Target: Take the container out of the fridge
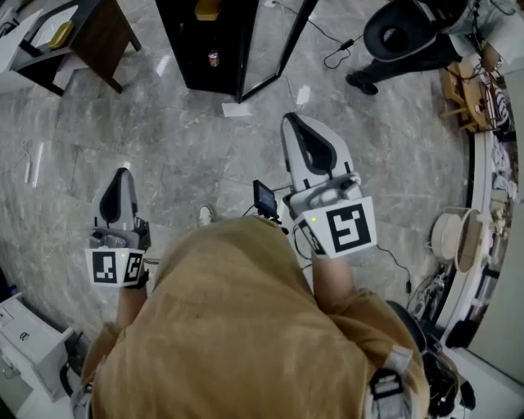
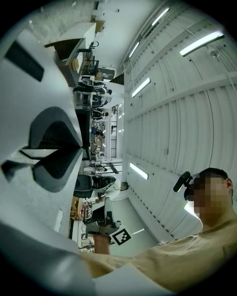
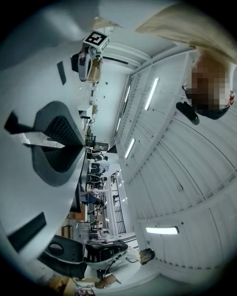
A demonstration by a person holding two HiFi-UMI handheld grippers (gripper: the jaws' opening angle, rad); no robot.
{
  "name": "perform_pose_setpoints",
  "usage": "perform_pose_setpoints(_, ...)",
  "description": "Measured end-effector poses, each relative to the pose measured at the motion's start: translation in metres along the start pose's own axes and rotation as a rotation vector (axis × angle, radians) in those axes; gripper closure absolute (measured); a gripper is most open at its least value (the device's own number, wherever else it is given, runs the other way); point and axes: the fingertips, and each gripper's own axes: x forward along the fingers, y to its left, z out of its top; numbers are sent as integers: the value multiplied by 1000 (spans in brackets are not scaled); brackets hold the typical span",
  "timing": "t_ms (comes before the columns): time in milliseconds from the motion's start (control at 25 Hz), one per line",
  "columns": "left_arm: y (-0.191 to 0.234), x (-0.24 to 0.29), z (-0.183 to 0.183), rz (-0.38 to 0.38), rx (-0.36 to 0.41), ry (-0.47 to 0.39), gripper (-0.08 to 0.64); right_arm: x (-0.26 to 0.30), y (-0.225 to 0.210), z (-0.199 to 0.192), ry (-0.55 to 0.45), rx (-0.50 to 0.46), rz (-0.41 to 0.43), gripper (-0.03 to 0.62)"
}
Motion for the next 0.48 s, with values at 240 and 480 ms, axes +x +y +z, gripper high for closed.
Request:
perform_pose_setpoints(240,6,7,-11,22,-6,7,558,8,-7,-12,-1,7,9,592)
perform_pose_setpoints(480,22,18,-6,24,-18,12,558,28,-8,-6,1,16,13,592)
